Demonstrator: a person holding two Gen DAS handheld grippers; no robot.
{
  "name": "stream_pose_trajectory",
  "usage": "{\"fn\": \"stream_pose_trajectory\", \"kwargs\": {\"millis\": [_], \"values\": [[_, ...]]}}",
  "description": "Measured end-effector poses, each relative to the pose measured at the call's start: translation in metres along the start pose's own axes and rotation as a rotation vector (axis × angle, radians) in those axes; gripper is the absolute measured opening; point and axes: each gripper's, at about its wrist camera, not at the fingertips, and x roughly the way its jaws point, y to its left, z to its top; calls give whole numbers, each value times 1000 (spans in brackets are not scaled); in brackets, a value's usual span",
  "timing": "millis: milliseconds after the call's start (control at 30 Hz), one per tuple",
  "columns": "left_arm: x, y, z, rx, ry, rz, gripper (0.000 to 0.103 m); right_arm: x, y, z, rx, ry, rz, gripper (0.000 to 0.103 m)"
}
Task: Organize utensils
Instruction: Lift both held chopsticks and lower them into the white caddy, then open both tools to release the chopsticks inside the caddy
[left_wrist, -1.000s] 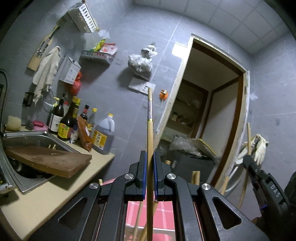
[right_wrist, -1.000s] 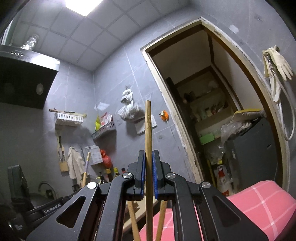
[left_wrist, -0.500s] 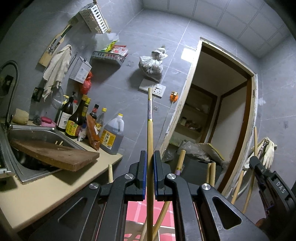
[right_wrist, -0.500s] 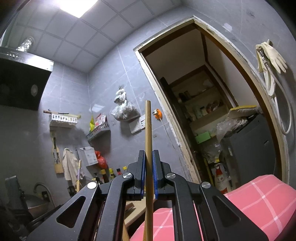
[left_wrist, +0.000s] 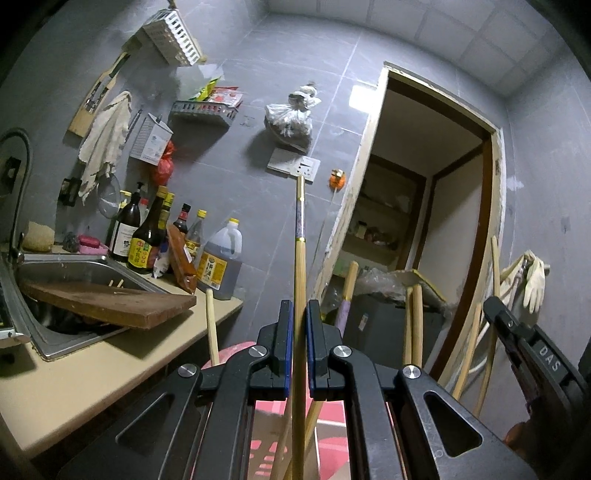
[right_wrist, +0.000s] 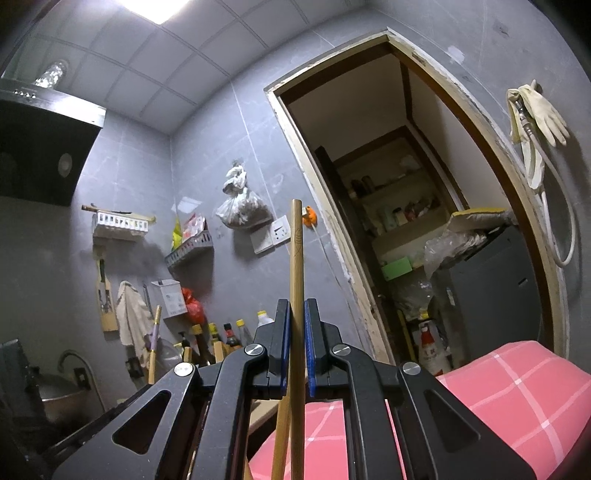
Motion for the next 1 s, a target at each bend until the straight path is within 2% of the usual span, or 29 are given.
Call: {"fn": "stream_pose_trajectory", "kwargs": {"millis": [600, 900, 1000], "values": [[-1, -5, -20, 45, 74, 6, 4, -3, 8, -11, -33, 51, -19, 6], [-2, -6, -26, 57, 122, -25, 6, -7, 11, -12, -45, 82, -26, 7], [-3, -6, -26, 56, 133, -31, 6, -8, 11, -12, -45, 96, -31, 10]]}}
